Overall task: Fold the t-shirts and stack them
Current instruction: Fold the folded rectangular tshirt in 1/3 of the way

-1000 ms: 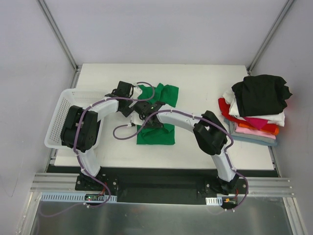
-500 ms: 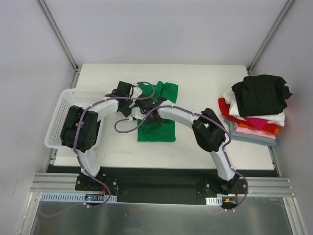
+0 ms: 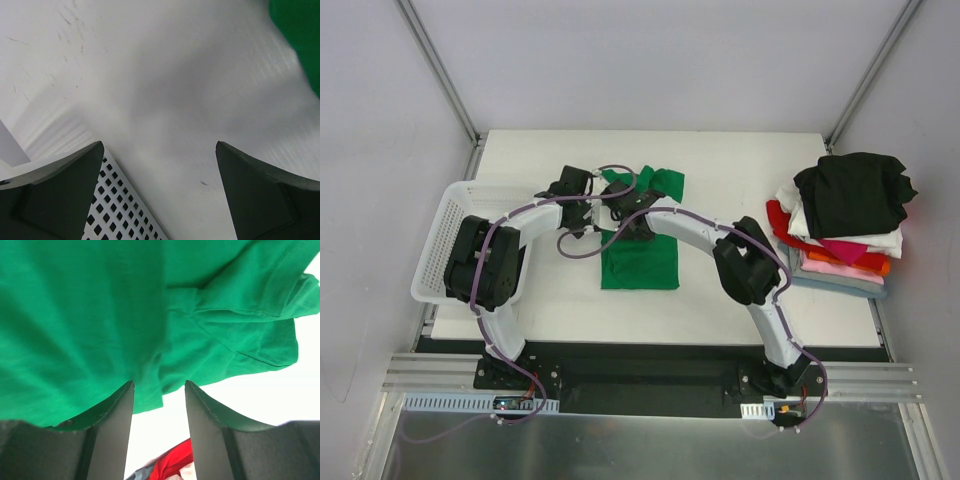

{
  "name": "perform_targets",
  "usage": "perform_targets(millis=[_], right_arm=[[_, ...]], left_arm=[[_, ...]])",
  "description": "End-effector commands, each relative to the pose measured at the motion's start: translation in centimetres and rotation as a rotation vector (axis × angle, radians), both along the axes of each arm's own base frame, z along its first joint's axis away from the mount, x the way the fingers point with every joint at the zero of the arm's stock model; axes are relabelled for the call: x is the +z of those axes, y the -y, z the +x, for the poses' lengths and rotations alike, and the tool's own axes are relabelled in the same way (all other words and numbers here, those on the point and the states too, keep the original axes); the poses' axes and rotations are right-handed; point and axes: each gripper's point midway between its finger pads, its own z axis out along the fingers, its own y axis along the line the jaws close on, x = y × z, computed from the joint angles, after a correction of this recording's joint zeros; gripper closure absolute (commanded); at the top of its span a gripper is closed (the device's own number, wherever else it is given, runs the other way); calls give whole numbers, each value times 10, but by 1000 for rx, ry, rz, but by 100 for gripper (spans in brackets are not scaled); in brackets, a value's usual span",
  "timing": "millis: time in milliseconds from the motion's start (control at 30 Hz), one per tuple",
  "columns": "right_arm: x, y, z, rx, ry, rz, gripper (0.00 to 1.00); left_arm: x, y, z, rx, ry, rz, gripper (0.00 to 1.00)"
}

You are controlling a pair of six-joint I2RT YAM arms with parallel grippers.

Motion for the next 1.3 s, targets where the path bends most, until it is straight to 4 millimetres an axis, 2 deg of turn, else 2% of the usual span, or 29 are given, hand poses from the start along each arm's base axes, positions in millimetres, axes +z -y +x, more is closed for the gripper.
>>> perform_targets(millis=[0, 67, 133, 200, 233, 300, 333, 433, 500, 533, 633, 733, 1000, 1267], right_arm=[[21, 1, 33, -25, 99, 20, 52], [23, 4, 33, -40, 98, 26, 52], [36, 7, 27, -48, 101, 54, 52], [49, 11, 14, -58, 105, 77, 50], [54, 13, 8, -58, 105, 85, 43], [55, 17, -10, -65, 93, 88, 36], [69, 18, -18, -65, 105, 112, 34], [79, 15, -52, -54, 77, 142, 32], [78, 12, -75, -27, 54, 132, 30], [74, 9, -90, -7, 45, 120, 28], [64, 3, -114, 28, 5, 110, 28], [50, 1, -130, 38, -34, 95, 27], [13, 5, -156, 42, -130, 55, 28], [-14, -6, -173, 68, -198, 42, 27]], left_arm=[[34, -12, 18, 75, 109, 7, 5], [39, -14, 20, 82, 121, 10, 5], [48, -14, 20, 81, 140, 3, 5], [56, -12, 19, 76, 157, -12, 4], [57, -12, 20, 76, 161, -14, 4], [57, -13, 20, 81, 161, -12, 4], [56, -13, 20, 82, 159, -12, 4], [51, -15, 22, 92, 152, -15, 4], [49, -19, 27, 103, 150, -14, 4], [49, -20, 28, 107, 150, -17, 4], [49, -22, 35, 113, 152, -19, 4], [50, -23, 43, 117, 157, -19, 3], [45, -33, 56, 149, 153, -27, 3], [40, -33, 59, 157, 145, -35, 4]])
